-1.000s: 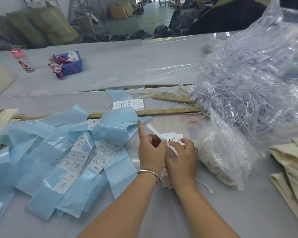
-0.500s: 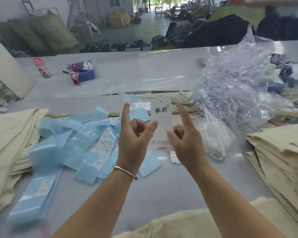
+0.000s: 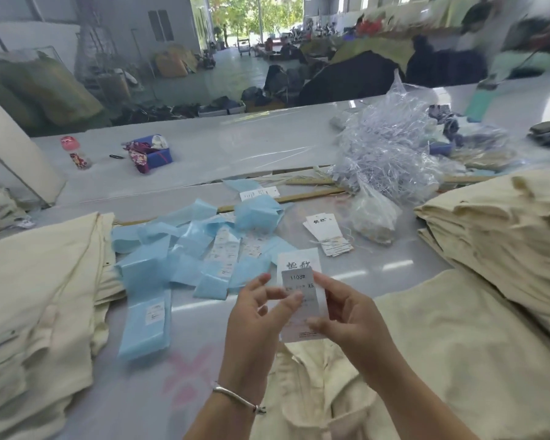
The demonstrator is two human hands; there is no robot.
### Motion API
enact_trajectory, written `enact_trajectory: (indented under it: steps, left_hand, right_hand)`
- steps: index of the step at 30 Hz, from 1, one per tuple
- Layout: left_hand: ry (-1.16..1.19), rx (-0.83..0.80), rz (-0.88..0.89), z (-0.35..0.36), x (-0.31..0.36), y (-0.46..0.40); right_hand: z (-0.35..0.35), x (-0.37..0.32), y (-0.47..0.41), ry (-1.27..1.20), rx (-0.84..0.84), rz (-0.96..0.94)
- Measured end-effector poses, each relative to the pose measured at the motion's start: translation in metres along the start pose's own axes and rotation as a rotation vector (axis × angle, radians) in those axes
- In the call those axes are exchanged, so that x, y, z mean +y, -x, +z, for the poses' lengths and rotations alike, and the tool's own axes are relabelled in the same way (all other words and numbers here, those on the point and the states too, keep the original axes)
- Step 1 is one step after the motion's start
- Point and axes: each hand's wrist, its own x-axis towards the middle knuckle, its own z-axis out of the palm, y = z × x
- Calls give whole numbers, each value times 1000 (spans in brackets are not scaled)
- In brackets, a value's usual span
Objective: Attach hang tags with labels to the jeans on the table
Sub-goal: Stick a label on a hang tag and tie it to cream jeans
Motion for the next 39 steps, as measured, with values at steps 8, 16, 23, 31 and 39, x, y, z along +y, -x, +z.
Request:
enact_trajectory:
  steps: [8, 16, 23, 31, 39]
  left_hand:
    - [-14, 67, 69, -23, 7, 38]
    - [-76, 64, 104, -33, 0, 48]
    - [-229, 60, 230, -42, -10, 54]
    - [-328, 92, 291, -44, -21, 61]
    - [300, -84, 40, -51, -17, 60]
  right_hand:
    - [30, -5, 49, 5, 81, -77]
    - [48, -9, 70, 5, 82, -141]
    - [63, -4, 78, -95, 103, -169]
    - [71, 1, 79, -137, 106, -168]
    - [69, 3, 83, -353, 88, -70]
